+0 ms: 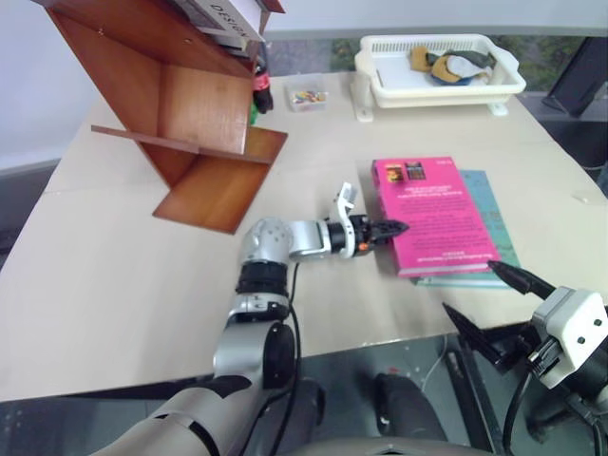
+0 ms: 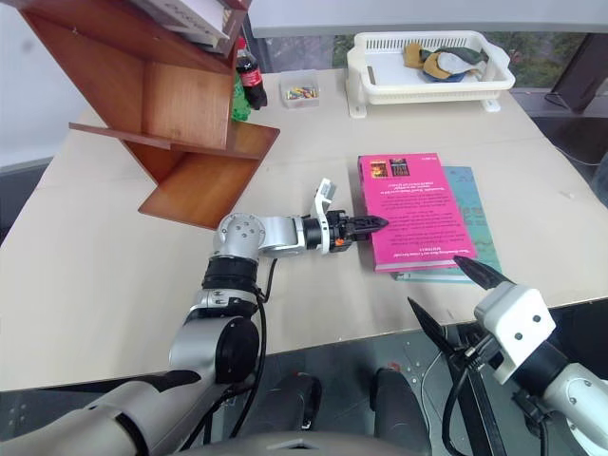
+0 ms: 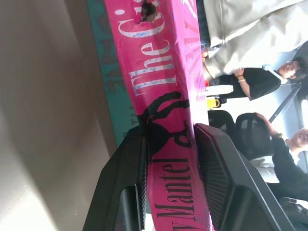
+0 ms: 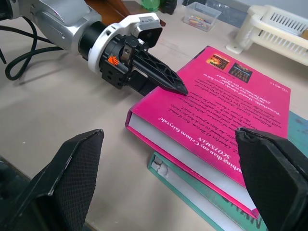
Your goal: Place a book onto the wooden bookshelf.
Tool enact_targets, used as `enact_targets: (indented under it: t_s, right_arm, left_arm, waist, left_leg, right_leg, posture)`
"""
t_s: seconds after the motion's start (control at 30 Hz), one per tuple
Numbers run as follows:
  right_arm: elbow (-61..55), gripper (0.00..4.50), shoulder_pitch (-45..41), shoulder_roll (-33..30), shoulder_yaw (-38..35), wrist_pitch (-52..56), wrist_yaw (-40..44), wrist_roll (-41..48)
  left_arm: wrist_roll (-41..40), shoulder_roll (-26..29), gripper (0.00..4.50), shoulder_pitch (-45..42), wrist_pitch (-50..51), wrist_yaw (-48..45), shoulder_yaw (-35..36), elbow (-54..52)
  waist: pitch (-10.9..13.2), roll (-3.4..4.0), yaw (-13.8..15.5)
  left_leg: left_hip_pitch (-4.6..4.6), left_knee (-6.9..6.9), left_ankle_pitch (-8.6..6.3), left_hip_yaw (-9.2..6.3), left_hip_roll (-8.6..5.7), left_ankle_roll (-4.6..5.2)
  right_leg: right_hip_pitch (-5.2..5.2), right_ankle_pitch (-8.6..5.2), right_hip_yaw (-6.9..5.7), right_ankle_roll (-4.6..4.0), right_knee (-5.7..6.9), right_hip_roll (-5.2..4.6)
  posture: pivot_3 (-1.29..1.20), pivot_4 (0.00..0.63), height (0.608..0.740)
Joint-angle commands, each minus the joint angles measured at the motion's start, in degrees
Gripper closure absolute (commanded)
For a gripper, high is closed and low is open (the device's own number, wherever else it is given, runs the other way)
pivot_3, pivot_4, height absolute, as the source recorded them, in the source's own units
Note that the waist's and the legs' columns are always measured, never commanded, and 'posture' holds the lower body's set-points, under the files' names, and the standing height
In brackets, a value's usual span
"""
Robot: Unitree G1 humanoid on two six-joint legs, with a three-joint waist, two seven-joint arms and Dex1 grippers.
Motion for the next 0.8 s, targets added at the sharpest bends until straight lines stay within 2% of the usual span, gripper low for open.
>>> enact_targets:
  t_s: [0.03, 0.2, 0.5, 0.53, 0.6, 0.67, 0.73, 0.8]
  right_arm:
    - [-2.1, 0.0, -0.9, -0.4, 0.4, 0.1, -0.4, -0.4]
    - [-1.3, 0.0, -2.8, -0.4, 1.2, 1.0, -0.2, -0.6]
    - [1.2, 0.0, -7.6, -1.3, 3.7, 1.8, 1.0, -0.3]
    - [1.6, 0.0, -8.1, -1.5, 3.9, 1.7, 1.3, -0.2]
    - [2.3, 0.0, -9.1, -1.8, 4.3, 1.8, 1.8, -0.1]
    - [3.0, 0.0, -10.2, -2.0, 4.7, 1.9, 2.2, 0.1]
    - [3.8, 0.0, -11.2, -2.2, 5.2, 1.9, 2.8, 0.2]
    - [4.6, 0.0, -12.1, -2.4, 5.6, 1.9, 3.3, 0.2]
  left_arm:
    - [-1.2, 1.4, 3.02, 0.5, 1.7, 0.0, 1.0, -4.2]
    - [-2.4, 4.6, 3.02, 1.4, 0.8, -2.6, 0.6, -12.2]
    - [-4.0, 15.8, 3.02, 4.1, -0.9, -12.5, -3.4, -26.2]
    - [-4.4, 17.0, 3.36, 4.4, -0.9, -13.4, -3.6, -27.6]
    - [-4.4, 19.1, 3.56, 4.9, -1.8, -14.9, -4.2, -30.2]
    - [-3.6, 21.5, 3.71, 5.1, -4.2, -15.9, -4.3, -32.5]
    - [-0.2, 26.8, 3.71, 6.8, -10.7, -20.6, -7.1, -37.1]
    - [6.8, 33.2, 3.71, 9.7, -21.9, -26.4, -12.1, -41.5]
  waist:
    - [0.0, 0.0, 0.0]
    - [0.0, -0.02, -0.1]
    - [0.0, -0.03, 0.0]
    - [0.0, -0.03, 0.0]
    - [0.1, -0.07, 0.0]
    - [0.1, -0.07, 0.0]
    - [0.1, -0.11, -0.1]
    - [0.1, -0.1, -0.6]
  left_leg:
    - [0.0, 0.0, 0.0, -0.01, 0.0, 0.0]
    - [-0.02, 0.0, 0.02, -0.02, 0.02, -0.04]
    - [-0.02, 0.0, 0.02, -0.02, 0.01, -0.07]
    - [-0.02, 0.0, 0.01, -0.02, 0.01, -0.08]
    - [-0.02, 0.0, 0.01, -0.03, 0.01, -0.08]
    - [-0.04, 0.0, 0.01, -0.02, 0.02, -0.08]
    - [-0.04, 0.0, 0.01, -0.04, 0.02, -0.08]
    - [-0.03, -0.05, 0.01, 0.01, 0.05, -0.09]
  right_leg:
    - [0.0, 0.0, 0.0, 0.0, 0.0, 0.01]
    - [-0.02, 0.0, 0.0, -0.01, 0.0, 0.01]
    - [-0.03, 0.01, 0.01, -0.02, 0.01, 0.0]
    - [-0.04, 0.01, 0.01, -0.03, 0.01, 0.0]
    - [-0.04, 0.01, 0.01, -0.04, 0.01, 0.0]
    - [-0.05, 0.01, 0.01, -0.04, 0.01, 0.0]
    - [-0.05, 0.01, 0.01, -0.05, 0.01, 0.0]
    - [-0.12, 0.08, 0.11, -0.16, 0.01, 0.02]
  posture:
    - [0.0, 0.15, 0.74]
    - [0.0, 0.15, 0.74]
    - [0.0, 0.15, 0.74]
    - [0.0, 0.15, 0.74]
    - [0.0, 0.15, 0.74]
    - [0.0, 0.15, 0.74]
    - [0.0, 0.15, 0.74]
    - [0.0, 0.15, 0.74]
